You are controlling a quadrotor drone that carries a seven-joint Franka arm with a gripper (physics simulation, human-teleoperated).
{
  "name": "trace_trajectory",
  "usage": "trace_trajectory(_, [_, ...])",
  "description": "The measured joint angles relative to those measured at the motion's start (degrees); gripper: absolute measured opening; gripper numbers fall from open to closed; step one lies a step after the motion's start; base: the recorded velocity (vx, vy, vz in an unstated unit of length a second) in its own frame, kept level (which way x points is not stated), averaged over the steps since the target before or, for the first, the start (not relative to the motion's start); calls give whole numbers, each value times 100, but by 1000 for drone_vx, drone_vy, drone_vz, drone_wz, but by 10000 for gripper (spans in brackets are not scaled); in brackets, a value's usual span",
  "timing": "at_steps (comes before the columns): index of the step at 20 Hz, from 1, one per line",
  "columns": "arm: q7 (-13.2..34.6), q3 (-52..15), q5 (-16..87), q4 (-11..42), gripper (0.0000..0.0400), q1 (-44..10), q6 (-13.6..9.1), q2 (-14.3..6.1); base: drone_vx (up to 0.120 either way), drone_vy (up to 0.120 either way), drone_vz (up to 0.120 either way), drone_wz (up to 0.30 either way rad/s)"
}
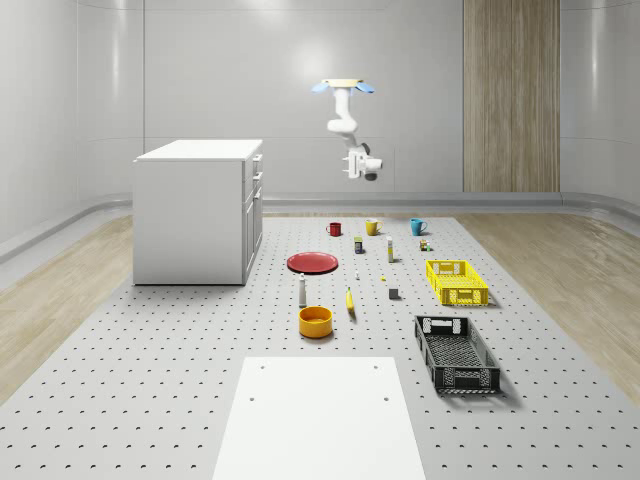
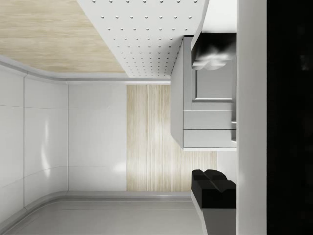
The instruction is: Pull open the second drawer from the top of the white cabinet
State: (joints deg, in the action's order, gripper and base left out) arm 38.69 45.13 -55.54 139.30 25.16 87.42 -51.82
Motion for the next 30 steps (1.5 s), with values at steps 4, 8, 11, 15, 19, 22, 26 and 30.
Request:
trace_trajectory(4, [60,55,73,14,300,122,105,-103,120,0,0,0])
trace_trajectory(8, [120,106,145,27,300,238,205,-203,120,0,0,0])
trace_trajectory(11, [164,141,199,36,300,320,277,-276,120,0,0,0])
trace_trajectory(15, [221,183,268,49,300,424,369,-370,120,0,0,0])
trace_trajectory(19, [277,222,337,60,300,522,457,-462,120,-100,0,0])
trace_trajectory(22, [318,249,386,69,300,591,520,-528,120,-40,0,0])
trace_trajectory(26, [372,282,451,80,300,678,599,-613,120,-120,0,0])
trace_trajectory(30, [423,313,513,90,300,760,675,-694,120,-20,0,0])
